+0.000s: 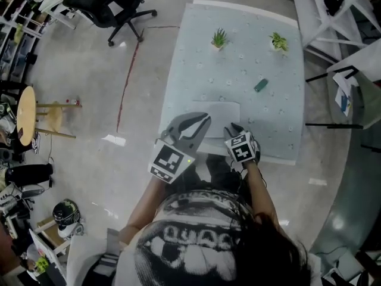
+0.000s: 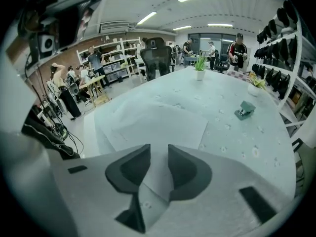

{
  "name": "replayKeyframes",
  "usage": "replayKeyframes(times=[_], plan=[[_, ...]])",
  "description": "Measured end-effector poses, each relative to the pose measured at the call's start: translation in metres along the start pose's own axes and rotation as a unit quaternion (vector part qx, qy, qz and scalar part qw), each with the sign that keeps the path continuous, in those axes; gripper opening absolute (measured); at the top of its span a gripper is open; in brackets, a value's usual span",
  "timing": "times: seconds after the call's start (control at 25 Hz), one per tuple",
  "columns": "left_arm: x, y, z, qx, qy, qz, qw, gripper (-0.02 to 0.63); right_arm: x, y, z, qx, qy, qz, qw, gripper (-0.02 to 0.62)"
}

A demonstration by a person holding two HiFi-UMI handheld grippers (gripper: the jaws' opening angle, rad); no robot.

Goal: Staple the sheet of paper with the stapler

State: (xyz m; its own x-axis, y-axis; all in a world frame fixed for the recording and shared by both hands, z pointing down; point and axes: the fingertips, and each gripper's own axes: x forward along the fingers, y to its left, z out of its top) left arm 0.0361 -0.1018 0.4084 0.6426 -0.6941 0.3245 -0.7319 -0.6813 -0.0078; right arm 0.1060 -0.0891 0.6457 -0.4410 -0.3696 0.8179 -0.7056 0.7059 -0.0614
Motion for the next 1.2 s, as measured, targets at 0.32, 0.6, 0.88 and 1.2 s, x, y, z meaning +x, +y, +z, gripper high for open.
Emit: replayKeyframes(times=[0.32, 0.6, 0.88, 1.2], plan=[[0.007, -0.016, -0.005, -0.001, 0.010, 0.015, 0.9998, 0.021, -0.003, 0.002, 0.000, -0.044, -0.011, 0.022, 0.999, 0.052], [0.001, -0.025, -0.010, -0.014, 0.014, 0.044, 0.9988, 0.021, -0.008, 0.001, 0.000, -0.036, -0.027, 0.021, 0.999, 0.036], [-0.013, -0.017, -0.019, -0.012, 0.028, 0.041, 0.9987, 0.021, -0.019, -0.002, -0.009, 0.023, -0.021, -0.012, 0.999, 0.214], [-0.014, -0.006, -0.009, 0.009, 0.012, 0.000, 0.9999, 0.021, -0.013, 0.001, -0.018, 0.028, 0.008, -0.030, 0.999, 0.193]])
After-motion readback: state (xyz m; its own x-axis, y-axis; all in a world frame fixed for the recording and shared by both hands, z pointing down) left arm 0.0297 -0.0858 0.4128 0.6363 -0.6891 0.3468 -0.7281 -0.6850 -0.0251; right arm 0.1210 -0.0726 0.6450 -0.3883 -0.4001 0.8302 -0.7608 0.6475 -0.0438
